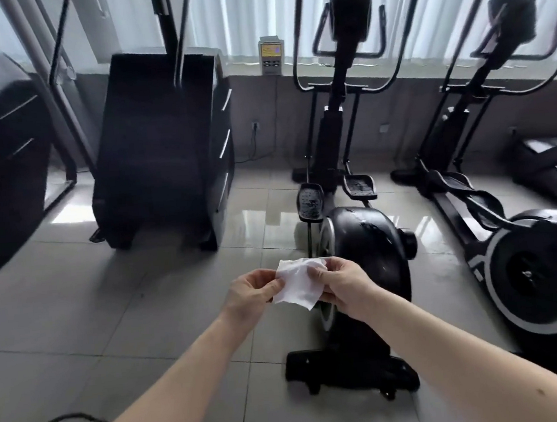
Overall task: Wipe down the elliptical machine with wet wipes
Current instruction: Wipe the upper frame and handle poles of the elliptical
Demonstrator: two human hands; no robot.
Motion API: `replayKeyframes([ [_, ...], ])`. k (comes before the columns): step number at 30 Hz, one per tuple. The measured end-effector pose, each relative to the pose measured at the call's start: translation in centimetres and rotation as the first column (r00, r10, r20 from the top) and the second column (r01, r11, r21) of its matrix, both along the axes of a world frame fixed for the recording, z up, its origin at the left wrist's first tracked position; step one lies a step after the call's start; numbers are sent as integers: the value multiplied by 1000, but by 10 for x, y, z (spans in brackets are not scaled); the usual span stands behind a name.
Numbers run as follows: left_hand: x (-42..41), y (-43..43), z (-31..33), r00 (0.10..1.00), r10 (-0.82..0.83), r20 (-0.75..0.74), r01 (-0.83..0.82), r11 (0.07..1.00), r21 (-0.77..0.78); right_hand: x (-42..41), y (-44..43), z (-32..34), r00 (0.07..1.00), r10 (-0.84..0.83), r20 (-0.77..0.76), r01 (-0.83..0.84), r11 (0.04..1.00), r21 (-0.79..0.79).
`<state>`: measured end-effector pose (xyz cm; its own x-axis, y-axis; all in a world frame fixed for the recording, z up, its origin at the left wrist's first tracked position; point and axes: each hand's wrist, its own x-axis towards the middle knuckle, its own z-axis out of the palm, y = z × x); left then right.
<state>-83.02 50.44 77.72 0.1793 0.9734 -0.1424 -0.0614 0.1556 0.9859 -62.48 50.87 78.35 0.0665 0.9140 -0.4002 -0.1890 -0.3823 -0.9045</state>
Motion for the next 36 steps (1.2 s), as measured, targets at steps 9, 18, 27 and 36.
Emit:
replayKeyframes([
  [9, -90, 93, -30, 982, 186, -37, -187, 982, -18, -93, 99, -14, 992, 124, -23, -126, 985, -117],
  [18, -114, 251, -47, 951, 26, -309, -24, 1000, 11, -118, 272, -43, 980, 190, 59, -186, 981, -61],
  [27, -99, 479, -39, 845, 5, -535, -19, 1000, -20, -93, 480, -47, 866, 289, 408, -340, 939, 57],
  [36, -24, 667, -54, 925, -12, -379, -9, 999, -53, -31, 635, -62, 943, 79, 324, -101, 994, 49],
])
